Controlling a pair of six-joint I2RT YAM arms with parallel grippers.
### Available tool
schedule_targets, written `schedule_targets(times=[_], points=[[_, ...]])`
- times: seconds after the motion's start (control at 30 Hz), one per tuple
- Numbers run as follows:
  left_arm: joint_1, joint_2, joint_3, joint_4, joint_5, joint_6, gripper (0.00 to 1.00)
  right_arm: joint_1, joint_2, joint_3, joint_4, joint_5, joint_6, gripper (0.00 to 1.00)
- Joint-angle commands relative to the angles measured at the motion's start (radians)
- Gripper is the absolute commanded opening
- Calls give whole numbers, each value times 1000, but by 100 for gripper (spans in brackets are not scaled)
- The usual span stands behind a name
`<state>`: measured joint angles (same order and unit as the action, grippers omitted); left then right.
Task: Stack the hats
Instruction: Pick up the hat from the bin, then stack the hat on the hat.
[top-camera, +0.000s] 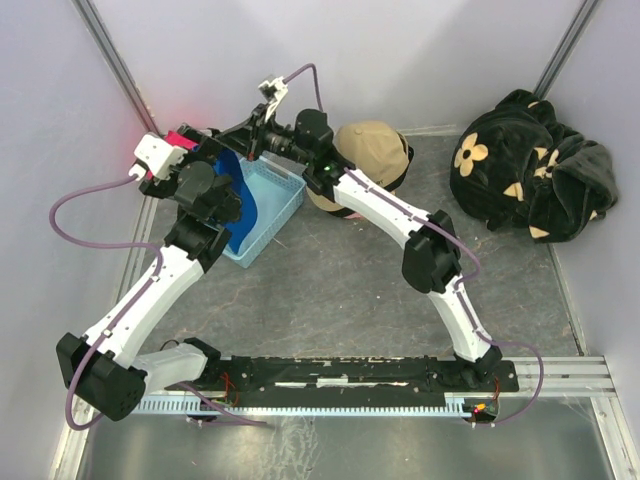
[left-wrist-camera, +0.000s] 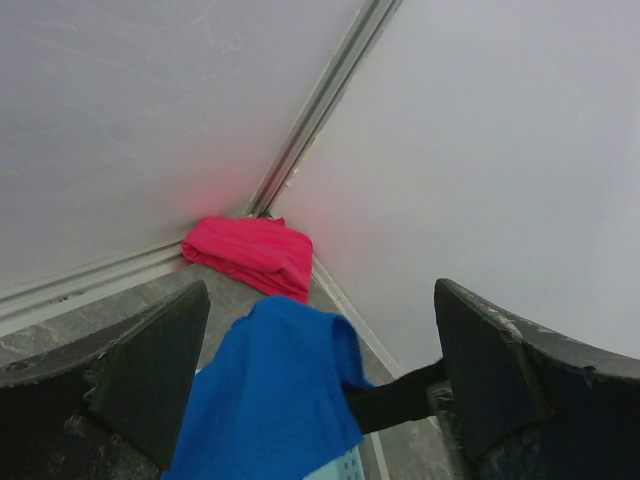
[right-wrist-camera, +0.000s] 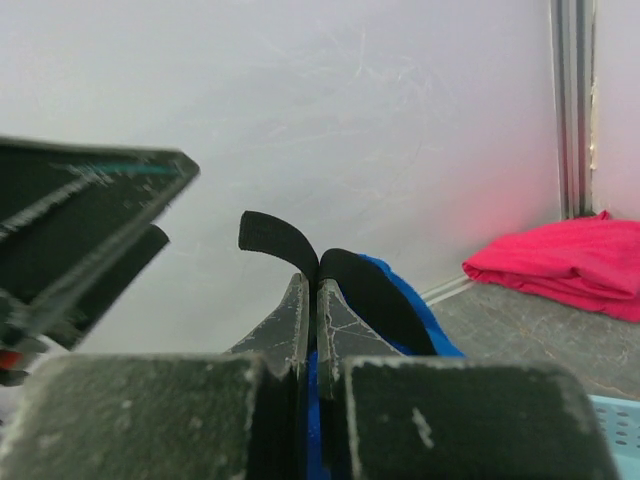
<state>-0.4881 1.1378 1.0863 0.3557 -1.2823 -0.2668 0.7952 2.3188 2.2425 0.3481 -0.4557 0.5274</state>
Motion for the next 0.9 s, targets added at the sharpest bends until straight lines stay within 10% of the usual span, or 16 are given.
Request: schedule_targets(times=[0.0,0.5,0.87], points=[[5,-16,-7,-54,-24,-105,100,-48,-124,-32,143,-26,96,1],[-2,64,-21,-163,7,-254,99,-203,8,139,168,-160,330,2],[-3,152,-32,-177,8,-332,99,-305,-73,-102,416,-201,495,2]])
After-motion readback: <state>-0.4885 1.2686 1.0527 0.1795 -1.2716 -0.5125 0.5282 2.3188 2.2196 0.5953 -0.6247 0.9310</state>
